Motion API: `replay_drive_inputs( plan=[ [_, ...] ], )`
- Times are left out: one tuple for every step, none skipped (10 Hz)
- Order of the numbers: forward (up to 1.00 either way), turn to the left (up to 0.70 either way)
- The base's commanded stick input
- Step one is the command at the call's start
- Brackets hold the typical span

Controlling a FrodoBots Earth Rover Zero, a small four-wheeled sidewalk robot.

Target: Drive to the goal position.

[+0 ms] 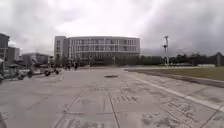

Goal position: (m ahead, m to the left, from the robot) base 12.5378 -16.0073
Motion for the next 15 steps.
replay_drive_inputs(
  plan=[
    [0.70,0.01],
    [0.70,0.01],
    [0.70,0.01],
    [0.70,0.01],
    [0.70,0.01],
    [0.70,0.01],
    [0.70,0.01],
    [0.70,0.01],
    [0.70,0.01],
    [0.70,0.01],
    [0.70,0.01],
    [0.70,0.01],
    [0.70,0.01],
    [0.70,0.01],
    [0.70,0.01]
  ],
)
